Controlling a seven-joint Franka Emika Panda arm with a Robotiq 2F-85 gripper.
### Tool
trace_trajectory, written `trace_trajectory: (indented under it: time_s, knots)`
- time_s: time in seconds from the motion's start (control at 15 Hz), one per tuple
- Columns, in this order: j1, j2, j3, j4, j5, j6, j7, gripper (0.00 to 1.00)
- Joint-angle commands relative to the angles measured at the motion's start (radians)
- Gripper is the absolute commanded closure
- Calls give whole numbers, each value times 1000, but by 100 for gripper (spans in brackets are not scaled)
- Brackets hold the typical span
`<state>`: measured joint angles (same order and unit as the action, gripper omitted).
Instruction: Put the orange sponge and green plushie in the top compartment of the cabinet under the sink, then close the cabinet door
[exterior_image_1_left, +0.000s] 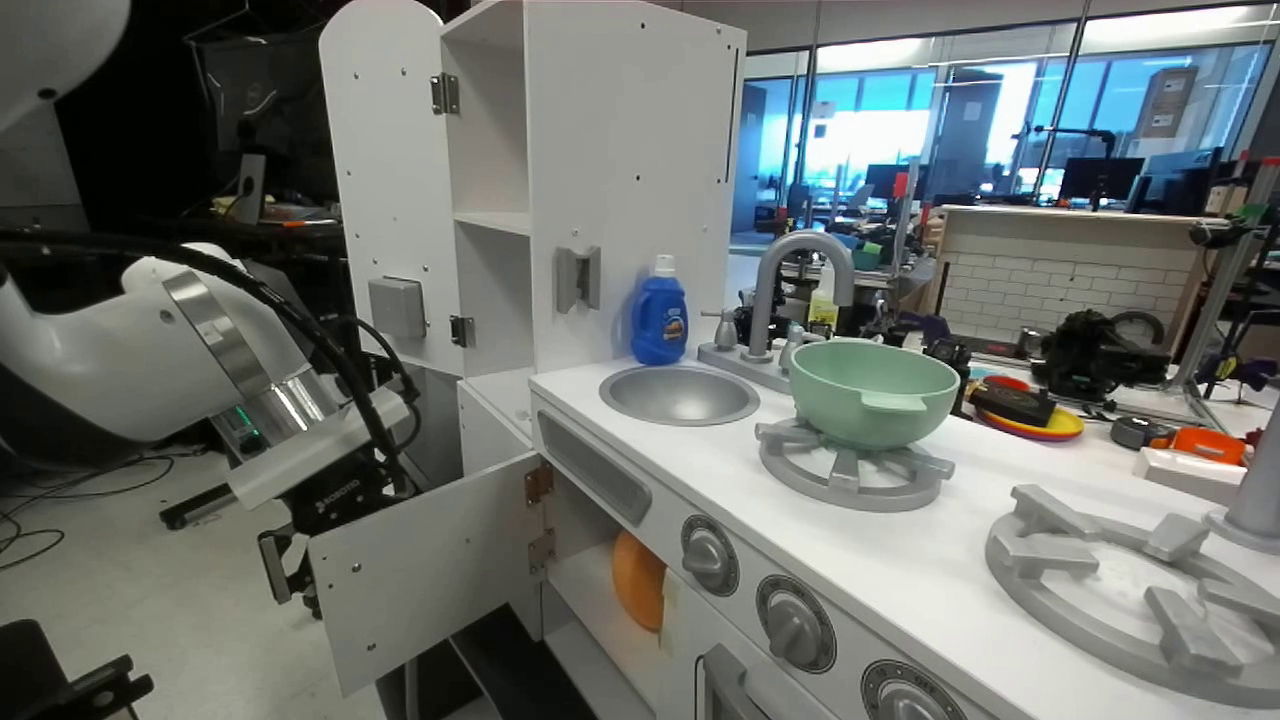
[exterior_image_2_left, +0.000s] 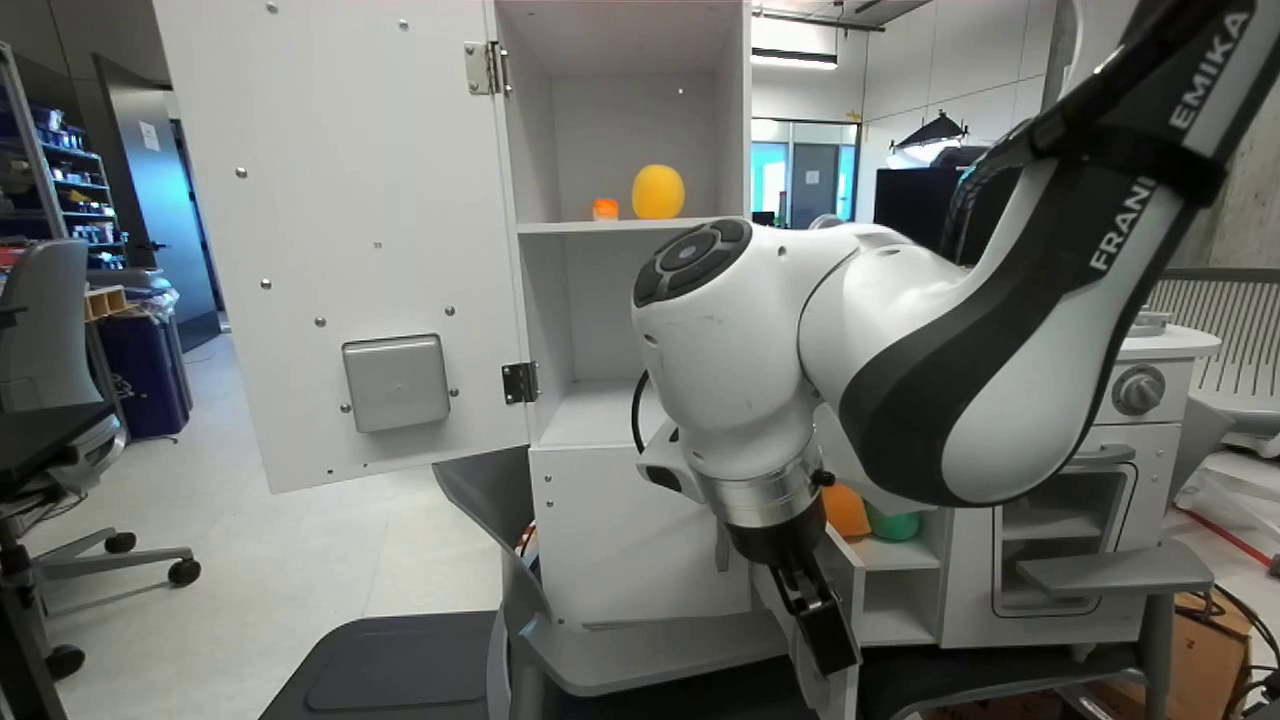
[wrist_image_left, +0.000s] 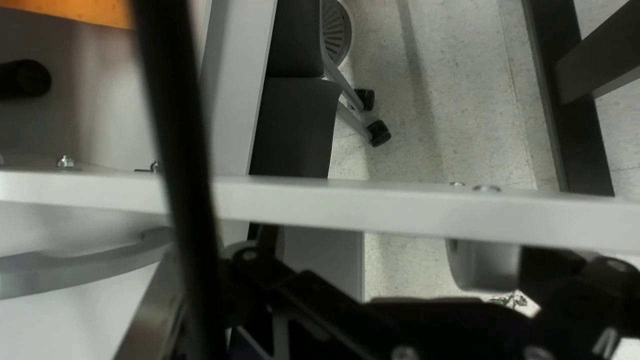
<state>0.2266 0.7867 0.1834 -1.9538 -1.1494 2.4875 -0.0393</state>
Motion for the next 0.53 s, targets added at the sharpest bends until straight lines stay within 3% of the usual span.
trace_trajectory:
  time_s: [0.0, 0.47]
  knots:
    - [-1, 8, -51, 55, -1, -35, -36, 0]
    - [-7, -9, -92, 78, -16, -76, -48, 0]
